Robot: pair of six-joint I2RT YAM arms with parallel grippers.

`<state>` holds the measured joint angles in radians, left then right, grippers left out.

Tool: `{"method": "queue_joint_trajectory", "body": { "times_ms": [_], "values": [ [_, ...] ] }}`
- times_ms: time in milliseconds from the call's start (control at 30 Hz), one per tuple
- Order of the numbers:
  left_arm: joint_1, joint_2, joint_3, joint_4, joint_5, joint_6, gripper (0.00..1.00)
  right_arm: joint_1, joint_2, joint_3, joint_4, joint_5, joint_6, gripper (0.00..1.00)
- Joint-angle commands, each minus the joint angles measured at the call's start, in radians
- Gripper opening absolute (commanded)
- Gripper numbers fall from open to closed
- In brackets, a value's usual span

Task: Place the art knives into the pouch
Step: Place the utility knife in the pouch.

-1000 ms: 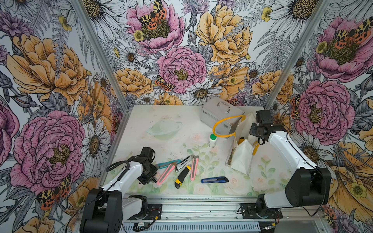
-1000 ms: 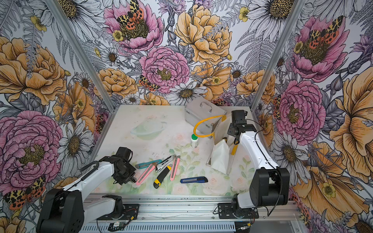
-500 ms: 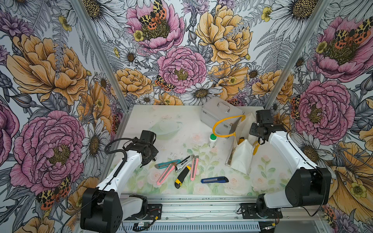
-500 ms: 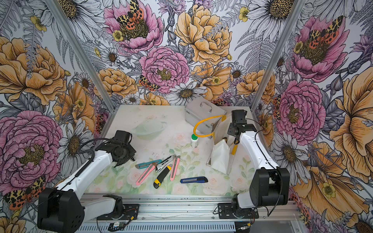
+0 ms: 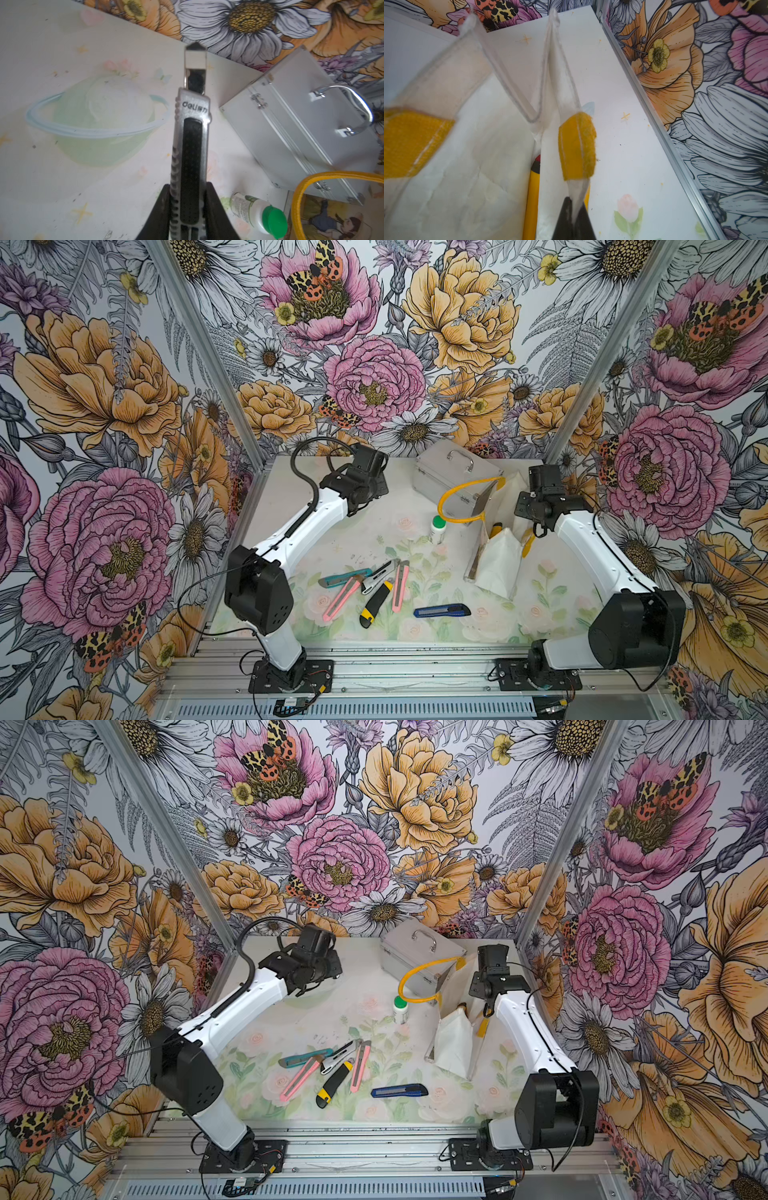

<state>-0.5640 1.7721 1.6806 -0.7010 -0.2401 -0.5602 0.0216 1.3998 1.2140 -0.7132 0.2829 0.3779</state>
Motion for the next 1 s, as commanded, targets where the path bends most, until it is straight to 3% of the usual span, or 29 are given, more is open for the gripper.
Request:
{"method": "queue_joint_trajectory", "body": {
  "times_ms": [0,67,233,367,600,867,933,967],
  "values": [
    [-0.055,0.101,0.144,0.061,0.131,0.123,0.19,-0.003,-0.062,0.002,0.029,0.011,-0.008,0.0],
    [-0.081,0.159,0.234,0.085,0.218,0.147,0.2,-0.002,-0.08,-0.012,0.028,0.01,0.002,0.0],
    [-0.176,0.294,0.502,0.089,0.301,0.292,0.2,-0.003,-0.127,-0.059,0.029,-0.011,0.038,0.0],
    [-0.221,0.392,0.661,0.098,0.446,0.301,0.2,-0.003,-0.136,-0.079,0.029,-0.02,0.044,0.0],
    [-0.313,0.479,0.713,0.174,0.56,0.321,0.21,-0.005,-0.13,-0.085,0.028,-0.036,0.013,0.0],
    [-0.344,0.503,0.704,0.18,0.538,0.345,0.25,-0.012,-0.113,-0.08,0.028,-0.04,-0.019,0.0],
    [-0.343,0.5,0.702,0.179,0.527,0.351,0.29,-0.015,-0.106,-0.077,0.028,-0.042,-0.018,0.0],
    [-0.343,0.501,0.7,0.178,0.517,0.35,0.36,-0.016,-0.101,-0.076,0.027,-0.041,-0.019,0.0]
  ]
}}
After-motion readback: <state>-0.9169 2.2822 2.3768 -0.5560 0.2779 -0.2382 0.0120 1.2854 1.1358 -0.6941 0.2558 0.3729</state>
